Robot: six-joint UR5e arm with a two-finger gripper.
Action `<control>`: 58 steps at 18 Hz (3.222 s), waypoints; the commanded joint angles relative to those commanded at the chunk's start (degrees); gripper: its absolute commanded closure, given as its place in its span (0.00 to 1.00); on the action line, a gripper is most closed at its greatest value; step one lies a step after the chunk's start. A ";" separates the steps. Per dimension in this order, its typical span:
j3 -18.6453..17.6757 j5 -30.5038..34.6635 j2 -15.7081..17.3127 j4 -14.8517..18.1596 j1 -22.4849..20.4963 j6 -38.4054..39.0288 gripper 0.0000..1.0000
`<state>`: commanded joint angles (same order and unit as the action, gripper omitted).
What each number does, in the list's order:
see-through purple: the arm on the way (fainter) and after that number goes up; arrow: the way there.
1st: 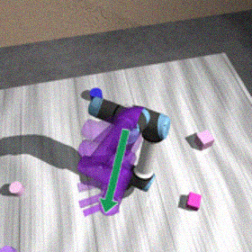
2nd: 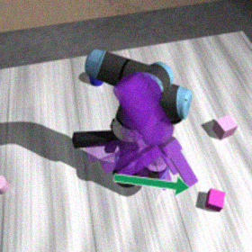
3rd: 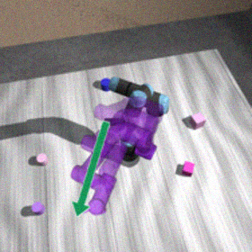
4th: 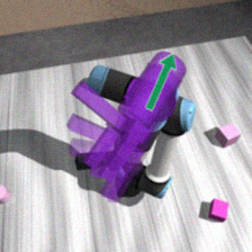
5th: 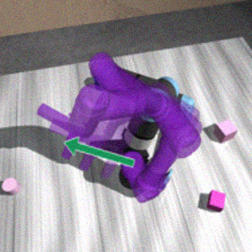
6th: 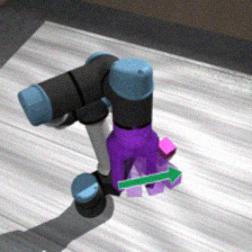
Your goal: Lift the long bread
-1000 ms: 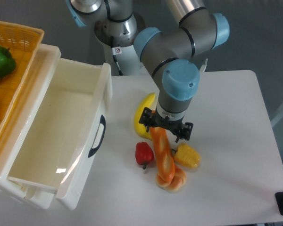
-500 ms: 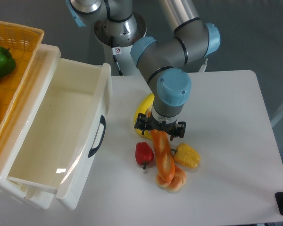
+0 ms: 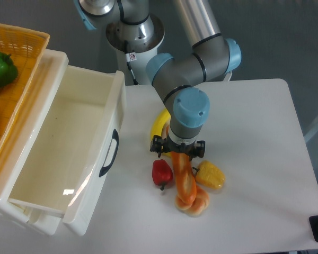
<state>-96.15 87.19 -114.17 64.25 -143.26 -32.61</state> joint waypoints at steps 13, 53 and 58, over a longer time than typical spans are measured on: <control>-0.18 3.60 -3.16 0.00 -0.88 -0.18 0.00; 11.42 3.78 -2.29 8.44 0.09 -12.11 1.00; 12.39 3.78 1.05 7.91 -0.09 -24.41 1.00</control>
<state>-83.76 90.97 -113.12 72.16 -143.35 -57.02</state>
